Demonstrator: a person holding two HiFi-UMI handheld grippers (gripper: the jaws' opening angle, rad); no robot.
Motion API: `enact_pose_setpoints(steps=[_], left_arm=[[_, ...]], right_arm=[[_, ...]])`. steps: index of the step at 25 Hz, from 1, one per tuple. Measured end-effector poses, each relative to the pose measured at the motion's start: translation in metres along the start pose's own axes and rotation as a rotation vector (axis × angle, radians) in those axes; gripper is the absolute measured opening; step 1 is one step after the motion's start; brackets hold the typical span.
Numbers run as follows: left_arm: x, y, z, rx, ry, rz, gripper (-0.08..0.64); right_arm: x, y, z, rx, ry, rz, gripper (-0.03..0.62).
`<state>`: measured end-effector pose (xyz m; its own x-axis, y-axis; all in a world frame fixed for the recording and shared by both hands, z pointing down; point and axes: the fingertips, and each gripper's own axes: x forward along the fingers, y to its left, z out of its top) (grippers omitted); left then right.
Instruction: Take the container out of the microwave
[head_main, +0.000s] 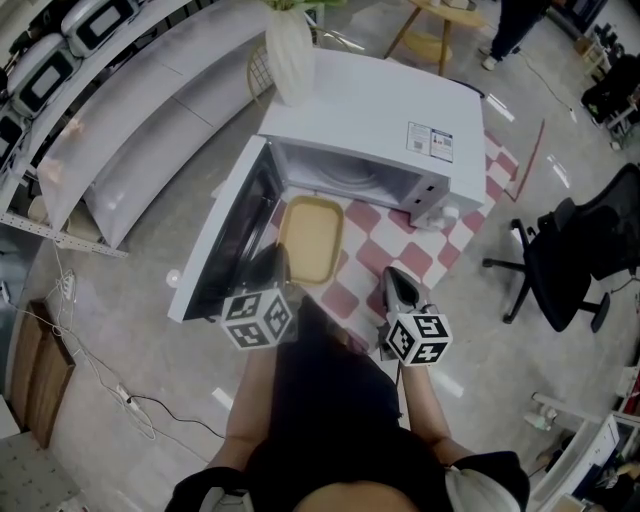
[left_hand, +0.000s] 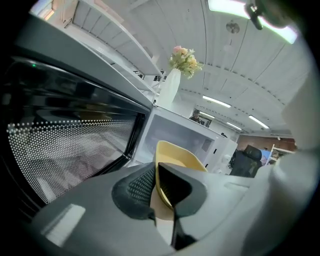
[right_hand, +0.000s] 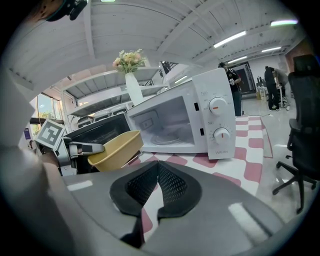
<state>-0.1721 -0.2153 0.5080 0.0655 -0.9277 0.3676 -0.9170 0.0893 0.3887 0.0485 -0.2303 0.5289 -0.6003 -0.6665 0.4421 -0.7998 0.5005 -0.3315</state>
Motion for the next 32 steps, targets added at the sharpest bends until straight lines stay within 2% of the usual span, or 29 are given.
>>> enact_pose_setpoints(steps=[10, 15, 19, 25, 29, 32], left_arm=[[-0.029, 0.002, -0.018, 0.046, 0.008, -0.012, 0.021], [-0.041, -0.003, -0.022, 0.099, 0.009, -0.042, 0.022], [-0.049, -0.01, -0.022, 0.176, 0.001, -0.066, 0.023], [-0.057, -0.017, -0.022, 0.296, -0.02, -0.1, 0.023], [-0.062, -0.024, -0.029, 0.385, -0.006, -0.114, 0.023], [-0.064, -0.032, -0.032, 0.42, -0.005, -0.148, 0.023]], right_arm=[[-0.011, 0.011, -0.005, -0.001, -0.025, 0.022, 0.0], [-0.022, 0.019, -0.004, -0.02, -0.046, 0.033, 0.0], [-0.031, 0.028, -0.001, -0.06, -0.064, 0.055, 0.0], [-0.037, 0.033, -0.01, -0.183, -0.04, 0.047, 0.0], [-0.041, 0.03, -0.012, -0.179, -0.039, 0.042, 0.0], [-0.045, 0.026, -0.012, -0.18, -0.048, 0.034, 0.0]])
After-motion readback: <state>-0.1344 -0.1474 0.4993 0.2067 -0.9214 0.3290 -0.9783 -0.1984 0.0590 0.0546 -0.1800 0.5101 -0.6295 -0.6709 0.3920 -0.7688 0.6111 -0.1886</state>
